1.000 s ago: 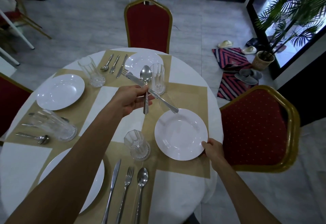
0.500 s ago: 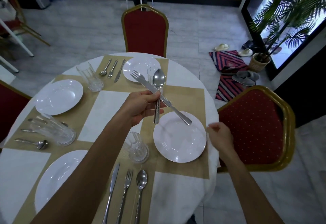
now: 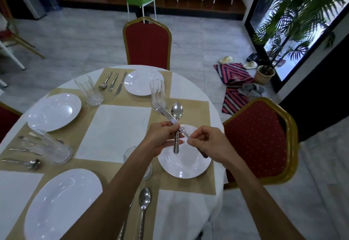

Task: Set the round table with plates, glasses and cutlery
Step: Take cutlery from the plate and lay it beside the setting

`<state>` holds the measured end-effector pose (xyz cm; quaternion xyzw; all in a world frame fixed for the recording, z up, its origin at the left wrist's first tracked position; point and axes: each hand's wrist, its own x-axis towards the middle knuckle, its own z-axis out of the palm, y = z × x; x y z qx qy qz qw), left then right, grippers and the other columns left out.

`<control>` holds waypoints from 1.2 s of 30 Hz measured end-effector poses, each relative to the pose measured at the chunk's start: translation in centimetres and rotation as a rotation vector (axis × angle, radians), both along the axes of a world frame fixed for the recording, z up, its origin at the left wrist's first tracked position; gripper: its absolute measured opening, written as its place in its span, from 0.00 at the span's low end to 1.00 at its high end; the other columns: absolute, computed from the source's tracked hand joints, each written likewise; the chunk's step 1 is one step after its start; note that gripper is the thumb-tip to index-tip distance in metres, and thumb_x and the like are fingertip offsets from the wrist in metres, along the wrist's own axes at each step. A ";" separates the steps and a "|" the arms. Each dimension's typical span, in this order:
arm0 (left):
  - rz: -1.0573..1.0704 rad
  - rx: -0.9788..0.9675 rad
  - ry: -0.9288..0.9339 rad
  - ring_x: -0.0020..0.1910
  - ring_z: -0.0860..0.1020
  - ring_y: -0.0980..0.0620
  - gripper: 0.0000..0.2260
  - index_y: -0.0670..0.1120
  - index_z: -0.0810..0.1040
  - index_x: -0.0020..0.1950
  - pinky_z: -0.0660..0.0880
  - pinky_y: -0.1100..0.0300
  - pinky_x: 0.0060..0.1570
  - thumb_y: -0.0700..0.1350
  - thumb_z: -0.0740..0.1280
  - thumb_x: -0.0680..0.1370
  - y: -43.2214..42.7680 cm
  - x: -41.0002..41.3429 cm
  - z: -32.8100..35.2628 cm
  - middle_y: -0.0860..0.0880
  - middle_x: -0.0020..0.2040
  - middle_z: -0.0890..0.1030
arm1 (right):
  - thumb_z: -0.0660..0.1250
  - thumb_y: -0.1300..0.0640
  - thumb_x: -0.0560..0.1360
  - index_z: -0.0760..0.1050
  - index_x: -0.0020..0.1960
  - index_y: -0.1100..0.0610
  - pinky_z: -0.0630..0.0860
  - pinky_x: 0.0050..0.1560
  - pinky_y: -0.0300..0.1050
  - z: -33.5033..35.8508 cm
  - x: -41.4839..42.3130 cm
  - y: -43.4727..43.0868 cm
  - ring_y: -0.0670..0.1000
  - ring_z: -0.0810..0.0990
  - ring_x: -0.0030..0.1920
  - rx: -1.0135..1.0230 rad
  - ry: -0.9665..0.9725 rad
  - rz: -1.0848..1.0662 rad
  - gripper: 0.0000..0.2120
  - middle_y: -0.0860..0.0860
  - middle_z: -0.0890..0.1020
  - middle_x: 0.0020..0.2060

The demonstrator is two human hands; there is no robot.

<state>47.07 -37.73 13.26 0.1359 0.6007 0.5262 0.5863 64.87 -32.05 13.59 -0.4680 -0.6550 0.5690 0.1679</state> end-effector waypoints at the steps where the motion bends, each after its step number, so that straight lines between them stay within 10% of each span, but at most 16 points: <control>1: 0.001 -0.001 -0.003 0.46 0.84 0.43 0.10 0.32 0.79 0.55 0.82 0.53 0.38 0.38 0.69 0.78 -0.1 0.3 -0.3 0.37 0.48 0.84 | 0.78 0.58 0.70 0.81 0.44 0.56 0.73 0.30 0.45 -0.3 0.1 0.0 0.52 0.77 0.28 -0.001 -0.016 0.000 0.06 0.52 0.81 0.30; 17: 0.077 -0.088 0.115 0.40 0.83 0.43 0.09 0.31 0.80 0.51 0.82 0.54 0.40 0.36 0.71 0.76 3.6 0.9 -4.1 0.34 0.45 0.83 | 0.66 0.60 0.78 0.74 0.49 0.59 0.74 0.35 0.44 -3.2 1.0 8.2 0.52 0.84 0.35 -0.080 -0.127 0.156 0.02 0.52 0.87 0.41; 25: 0.272 -0.236 0.178 0.31 0.82 0.44 0.10 0.28 0.78 0.50 0.83 0.54 0.36 0.34 0.71 0.75 6.0 -0.1 -6.3 0.35 0.41 0.82 | 0.59 0.53 0.81 0.79 0.44 0.54 0.70 0.37 0.39 -6.4 0.3 17.7 0.43 0.78 0.38 0.231 -0.359 0.199 0.13 0.46 0.84 0.39; 36: 0.390 -0.259 0.127 0.36 0.82 0.41 0.10 0.27 0.77 0.53 0.83 0.56 0.36 0.33 0.70 0.76 7.6 -0.4 -7.5 0.33 0.45 0.82 | 0.66 0.60 0.76 0.83 0.37 0.57 0.76 0.50 0.45 -13.1 -5.2 20.8 0.49 0.81 0.43 0.171 -0.357 0.407 0.10 0.49 0.85 0.40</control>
